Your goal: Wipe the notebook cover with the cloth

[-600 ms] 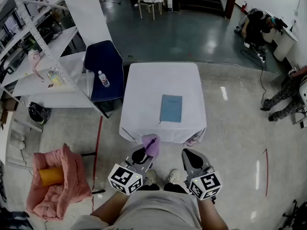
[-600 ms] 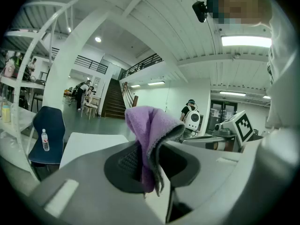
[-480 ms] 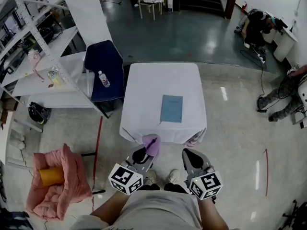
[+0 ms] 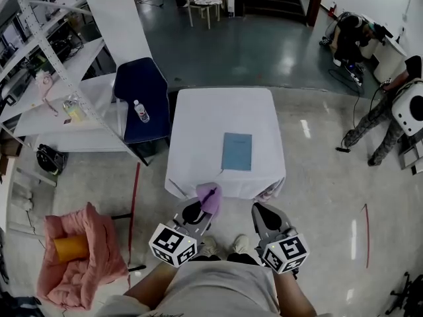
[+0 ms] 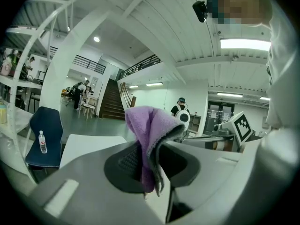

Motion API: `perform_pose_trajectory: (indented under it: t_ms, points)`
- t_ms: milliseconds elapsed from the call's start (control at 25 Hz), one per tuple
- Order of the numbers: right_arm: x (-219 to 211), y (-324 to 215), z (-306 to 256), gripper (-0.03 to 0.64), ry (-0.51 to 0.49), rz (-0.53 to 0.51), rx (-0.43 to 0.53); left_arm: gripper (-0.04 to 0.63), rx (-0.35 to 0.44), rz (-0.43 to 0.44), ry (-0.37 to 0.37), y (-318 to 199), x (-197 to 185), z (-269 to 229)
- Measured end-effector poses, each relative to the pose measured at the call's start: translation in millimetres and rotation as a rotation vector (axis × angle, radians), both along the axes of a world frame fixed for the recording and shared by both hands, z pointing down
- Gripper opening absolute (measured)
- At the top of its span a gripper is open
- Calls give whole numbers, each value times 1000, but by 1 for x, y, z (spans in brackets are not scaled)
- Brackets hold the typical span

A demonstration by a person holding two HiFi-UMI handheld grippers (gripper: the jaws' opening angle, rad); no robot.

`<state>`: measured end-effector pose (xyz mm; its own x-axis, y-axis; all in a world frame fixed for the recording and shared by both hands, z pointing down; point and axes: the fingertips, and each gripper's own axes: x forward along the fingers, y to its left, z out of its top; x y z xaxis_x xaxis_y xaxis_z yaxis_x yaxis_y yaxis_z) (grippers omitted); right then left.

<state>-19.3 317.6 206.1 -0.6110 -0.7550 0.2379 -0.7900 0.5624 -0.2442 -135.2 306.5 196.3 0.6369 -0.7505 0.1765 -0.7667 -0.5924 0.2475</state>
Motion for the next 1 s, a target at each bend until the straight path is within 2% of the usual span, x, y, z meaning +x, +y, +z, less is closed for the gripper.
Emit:
perform_pose_trajectory:
  t_ms: [560, 1000]
  points:
    - [-29, -2, -1, 14, 43, 81, 17, 78, 13, 49, 13, -6, -38, 2]
    - [-18, -30, 16, 14, 26, 117, 0, 78, -13, 78, 19, -38, -28, 19]
